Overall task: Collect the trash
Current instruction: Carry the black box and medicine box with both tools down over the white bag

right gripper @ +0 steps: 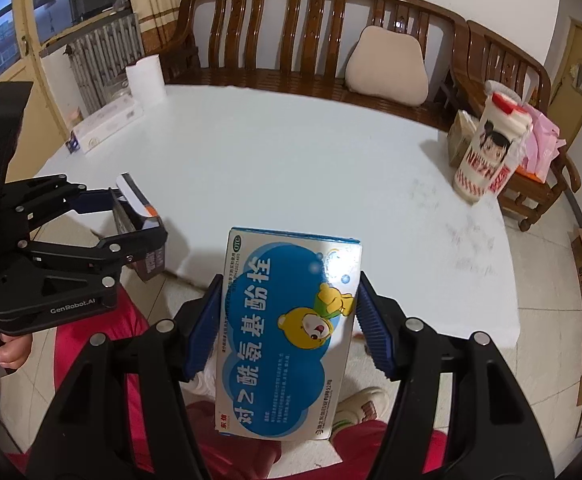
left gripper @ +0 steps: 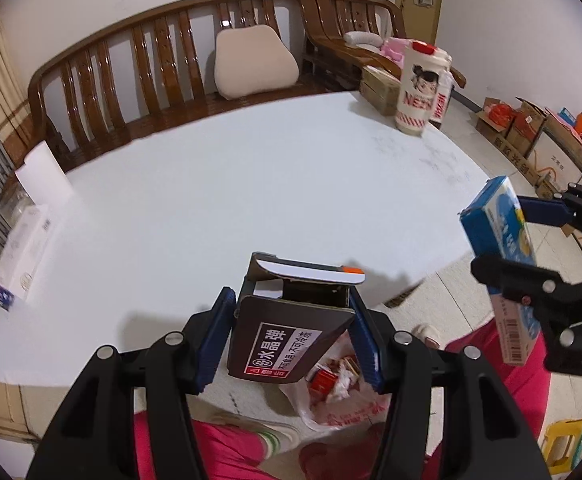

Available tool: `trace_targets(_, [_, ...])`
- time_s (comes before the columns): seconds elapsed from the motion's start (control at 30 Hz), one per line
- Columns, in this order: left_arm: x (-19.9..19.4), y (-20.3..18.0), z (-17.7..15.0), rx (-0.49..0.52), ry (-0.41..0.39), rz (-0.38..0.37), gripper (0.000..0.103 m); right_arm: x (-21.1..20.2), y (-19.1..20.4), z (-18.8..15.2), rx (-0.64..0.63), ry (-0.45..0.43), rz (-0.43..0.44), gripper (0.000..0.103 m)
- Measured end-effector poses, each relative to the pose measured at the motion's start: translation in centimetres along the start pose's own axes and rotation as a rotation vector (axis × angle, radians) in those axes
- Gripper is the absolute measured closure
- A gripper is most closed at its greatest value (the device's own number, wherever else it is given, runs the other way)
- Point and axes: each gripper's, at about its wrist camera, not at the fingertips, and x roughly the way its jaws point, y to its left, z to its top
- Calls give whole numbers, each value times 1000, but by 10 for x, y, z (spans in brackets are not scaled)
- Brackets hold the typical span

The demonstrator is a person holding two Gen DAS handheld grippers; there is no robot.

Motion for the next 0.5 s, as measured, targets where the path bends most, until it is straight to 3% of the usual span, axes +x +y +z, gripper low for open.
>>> trace_targets(0.5, [32,-22,-66,-23,90,-74,49,30,18,-61,5,42,9,41])
